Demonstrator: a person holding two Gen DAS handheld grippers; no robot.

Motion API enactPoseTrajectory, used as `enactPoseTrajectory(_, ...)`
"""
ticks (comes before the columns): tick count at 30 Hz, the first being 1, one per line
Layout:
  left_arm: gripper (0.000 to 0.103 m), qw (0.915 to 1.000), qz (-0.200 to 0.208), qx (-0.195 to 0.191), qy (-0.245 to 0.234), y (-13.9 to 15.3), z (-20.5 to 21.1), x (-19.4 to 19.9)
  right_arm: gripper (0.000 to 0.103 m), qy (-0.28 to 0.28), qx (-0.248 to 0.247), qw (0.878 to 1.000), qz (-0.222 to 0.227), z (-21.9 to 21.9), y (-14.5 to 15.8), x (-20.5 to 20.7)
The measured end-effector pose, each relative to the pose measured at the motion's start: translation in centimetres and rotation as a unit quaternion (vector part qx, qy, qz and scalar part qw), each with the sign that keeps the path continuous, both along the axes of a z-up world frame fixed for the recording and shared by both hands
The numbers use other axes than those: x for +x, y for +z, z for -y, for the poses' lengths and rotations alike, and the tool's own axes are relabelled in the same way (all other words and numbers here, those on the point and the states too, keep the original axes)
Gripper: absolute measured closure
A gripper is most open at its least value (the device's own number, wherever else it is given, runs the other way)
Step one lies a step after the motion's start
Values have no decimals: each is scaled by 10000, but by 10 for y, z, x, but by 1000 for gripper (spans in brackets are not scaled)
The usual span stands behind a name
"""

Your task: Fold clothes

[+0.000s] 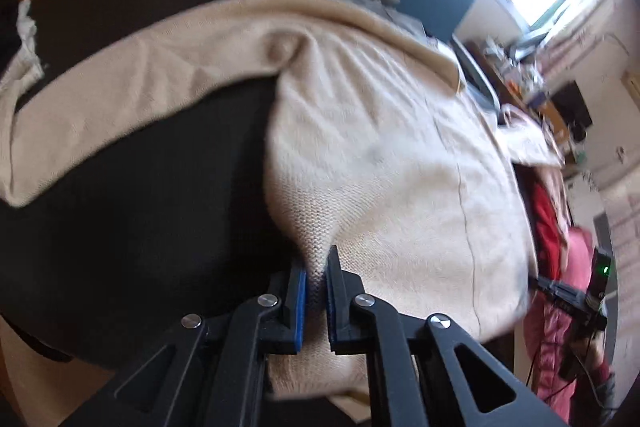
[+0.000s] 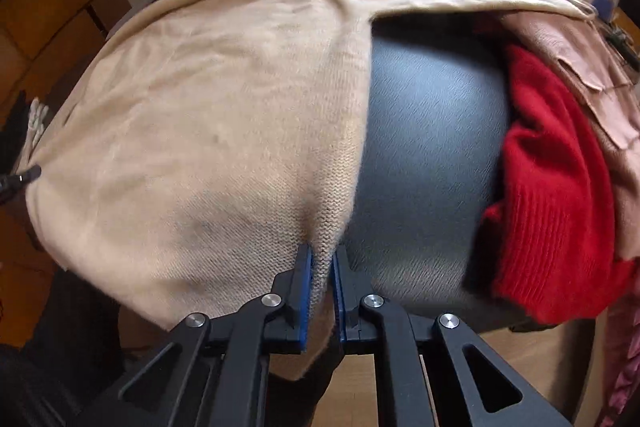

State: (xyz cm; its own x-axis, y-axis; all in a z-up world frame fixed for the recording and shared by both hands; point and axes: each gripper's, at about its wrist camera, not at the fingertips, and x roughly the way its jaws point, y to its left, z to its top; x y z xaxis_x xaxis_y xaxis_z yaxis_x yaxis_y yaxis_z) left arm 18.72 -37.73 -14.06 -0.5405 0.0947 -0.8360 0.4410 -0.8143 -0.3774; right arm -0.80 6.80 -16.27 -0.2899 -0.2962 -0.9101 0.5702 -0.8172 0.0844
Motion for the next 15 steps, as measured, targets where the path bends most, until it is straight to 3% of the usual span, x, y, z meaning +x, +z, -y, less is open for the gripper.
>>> enactPoseTrajectory(3,92,9987,270,-222,-370,-6,-15,0,93,119,217,9997,47,3,0,11)
enactPoseTrajectory(5,92,9992,188,-146,-331,-2,-16,5,92,127,448,9989,-13,2,2,14)
enactPoseTrajectory(9,89,9979,-641,-98,-38,32,-10,2,87,-22,10,9992,-410,9,33,8)
enactPoseTrajectory(10,87,9965,-826,-69,-57,36,-10,-2,77,-24,-138,9983,-567,15,43,6)
enactPoseTrajectory(11,87,9963,-836,-137,-126,37,-13,-9,59,1,-296,9972,-691,22,51,4)
enactPoseTrajectory(13,87,9965,-563,-573,-251,33,-23,-22,42,166,-526,9958,-735,45,54,-2)
enactPoseTrajectory(15,87,9959,-160,-785,-417,17,-25,-26,42,337,-449,9960,-694,69,44,-7)
